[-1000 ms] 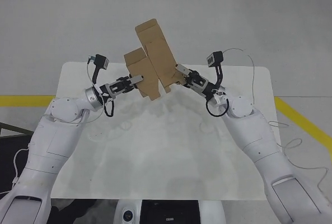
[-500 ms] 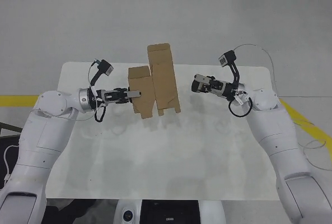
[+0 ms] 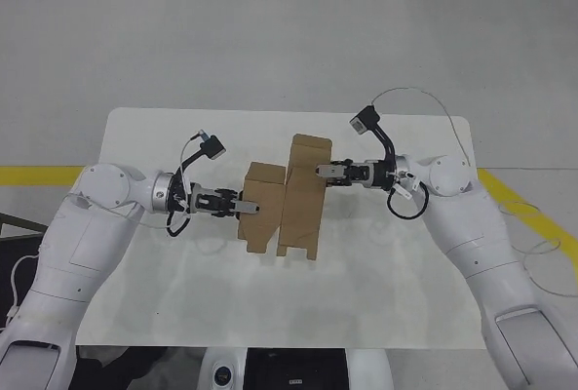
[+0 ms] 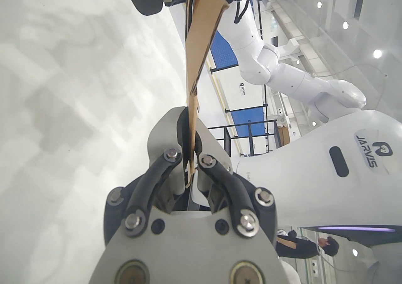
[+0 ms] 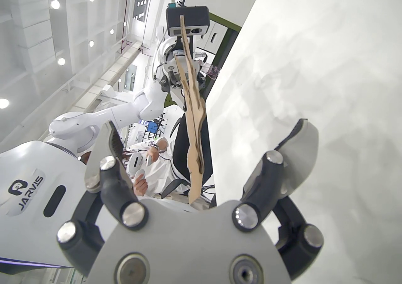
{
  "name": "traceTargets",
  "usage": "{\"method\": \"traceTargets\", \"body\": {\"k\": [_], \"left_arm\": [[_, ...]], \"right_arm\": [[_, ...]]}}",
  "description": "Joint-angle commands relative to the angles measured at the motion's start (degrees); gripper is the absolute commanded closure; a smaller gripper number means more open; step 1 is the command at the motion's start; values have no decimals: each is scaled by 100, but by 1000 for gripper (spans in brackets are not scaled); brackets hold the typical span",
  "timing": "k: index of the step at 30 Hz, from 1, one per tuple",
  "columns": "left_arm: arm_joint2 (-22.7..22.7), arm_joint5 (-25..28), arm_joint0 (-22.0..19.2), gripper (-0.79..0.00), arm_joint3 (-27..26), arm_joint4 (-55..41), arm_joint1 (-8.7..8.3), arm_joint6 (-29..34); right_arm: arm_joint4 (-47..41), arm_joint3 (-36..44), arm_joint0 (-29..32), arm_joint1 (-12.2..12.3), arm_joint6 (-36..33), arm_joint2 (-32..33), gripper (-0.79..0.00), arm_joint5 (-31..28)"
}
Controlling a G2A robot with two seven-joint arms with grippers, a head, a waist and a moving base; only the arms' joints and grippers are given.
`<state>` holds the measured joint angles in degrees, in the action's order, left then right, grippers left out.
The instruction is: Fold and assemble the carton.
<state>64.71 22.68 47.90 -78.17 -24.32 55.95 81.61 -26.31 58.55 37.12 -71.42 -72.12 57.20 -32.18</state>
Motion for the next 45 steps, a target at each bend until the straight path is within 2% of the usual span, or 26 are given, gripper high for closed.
{"method": "traceTargets", "body": {"k": [1, 2, 3, 4, 5, 7, 10, 11, 24, 25, 26, 27, 34, 45], "left_arm": [[-58, -6, -12, 0, -8, -51, -21, 6], [-88, -9, -20, 0, -9, -83, -33, 9], [-119, -17, -28, 0, -8, -120, -44, 16], [-145, -24, -37, 0, -2, -159, -56, 24], [-167, -26, -51, 0, 1, -182, -67, 26], [-211, -18, -72, 0, 16, -212, -91, 18], [-260, 45, -97, 0, 44, -202, -127, -46], [-280, 70, -102, 0, 49, -202, -138, -70], [-503, 204, -196, 0, 144, -427, -250, -204], [-520, 208, -201, -40, 145, -461, -255, -208], [-530, 217, -208, -597, 152, -503, -261, -217], [-528, 245, -218, -785, 163, -548, -266, -245], [-298, 631, -235, -785, 564, -1022, -252, -851], [-115, 266, -46, -785, 427, -991, -169, -2523]], "right_arm": [[-27, 68, 32, 21, 47, -50, -785, -47], [-41, 101, 47, 34, 75, -77, -767, -75], [-50, 129, 58, 48, 99, -103, -625, -99], [-76, 141, 69, 62, 121, -123, -542, -121], [-106, 127, 76, 75, 123, -139, -385, -123], [-179, 126, 76, 97, 94, -179, -296, -93], [-279, 150, 73, 127, 21, -245, -37, -20], [-303, 153, 70, 137, 6, -265, 0, -6], [-888, 112, 35, 200, -208, -430, 0, 208], [-928, 122, 35, 204, -221, -434, 0, 221], [-988, 133, 38, 207, -224, -431, 0, 224], [-1057, 145, 43, 210, -225, -426, 0, 225], [-1106, -231, -18, 190, 135, -333, 0, -94], [-724, 45, 86, 18, 2043, -386, 0, 15]]}}
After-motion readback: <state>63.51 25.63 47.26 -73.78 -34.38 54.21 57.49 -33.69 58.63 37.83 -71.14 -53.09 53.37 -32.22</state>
